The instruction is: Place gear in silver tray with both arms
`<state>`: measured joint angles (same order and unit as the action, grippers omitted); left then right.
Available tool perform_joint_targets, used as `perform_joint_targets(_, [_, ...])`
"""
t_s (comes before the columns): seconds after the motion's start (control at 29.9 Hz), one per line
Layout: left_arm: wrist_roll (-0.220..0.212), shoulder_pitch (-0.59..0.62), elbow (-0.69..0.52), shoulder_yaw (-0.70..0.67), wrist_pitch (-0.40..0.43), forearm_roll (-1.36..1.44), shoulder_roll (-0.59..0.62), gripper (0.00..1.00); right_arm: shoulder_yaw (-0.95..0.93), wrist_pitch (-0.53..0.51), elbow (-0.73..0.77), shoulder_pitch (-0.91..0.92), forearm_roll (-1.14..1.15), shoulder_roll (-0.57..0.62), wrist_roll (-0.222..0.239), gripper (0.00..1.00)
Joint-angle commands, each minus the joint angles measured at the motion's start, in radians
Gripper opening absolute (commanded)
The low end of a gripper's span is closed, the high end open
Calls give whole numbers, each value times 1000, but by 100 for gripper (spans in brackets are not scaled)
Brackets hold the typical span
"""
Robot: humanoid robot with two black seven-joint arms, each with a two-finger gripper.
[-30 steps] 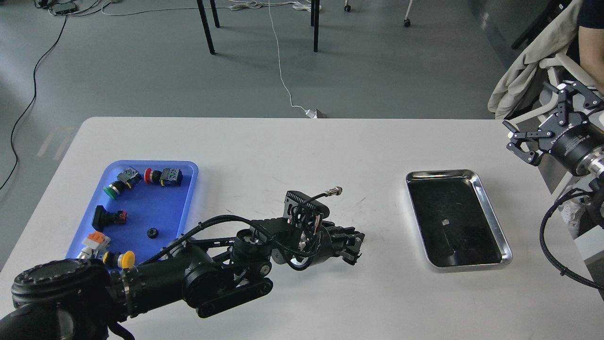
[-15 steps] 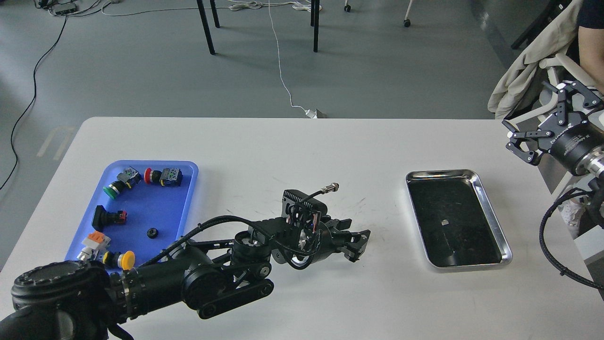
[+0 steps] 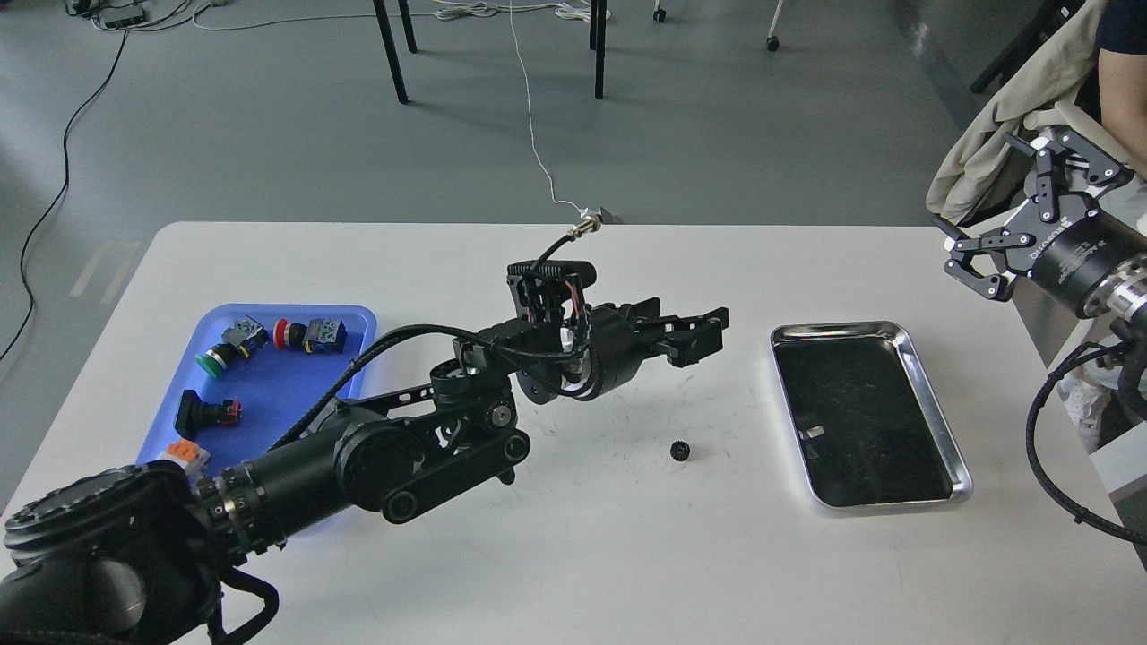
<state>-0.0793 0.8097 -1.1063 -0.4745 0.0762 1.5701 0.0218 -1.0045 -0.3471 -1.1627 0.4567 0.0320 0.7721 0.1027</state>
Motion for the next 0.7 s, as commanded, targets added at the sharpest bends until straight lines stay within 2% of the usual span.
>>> perform_joint_targets(0.0, [-10, 26, -24, -74, -3, -149, 122, 96, 46, 20, -92, 5, 126, 27, 3, 99])
perform_joint_targets(0.17, [-13, 26, -40, -214, -3, -362, 277, 96, 139, 45, -196, 34, 290, 72, 5, 99])
perform_joint_targets(0.3, [-11, 17, -40, -263, -1, -539, 383, 97, 294, 46, -235, 153, 408, 104, 5, 99])
perform_joint_targets(0.43, [-11, 11, -41, -265, 0, -729, 461, 97, 539, 46, -265, 362, 474, 104, 6, 99])
perform_joint_targets(0.54, [-8, 5, -41, -265, 0, -736, 483, 97, 734, 48, -264, 532, 503, 87, 6, 99])
perform_joint_targets(0.67, [-4, -4, -44, -268, -1, -736, 486, 97, 1019, 49, -262, 736, 520, -17, 15, 99])
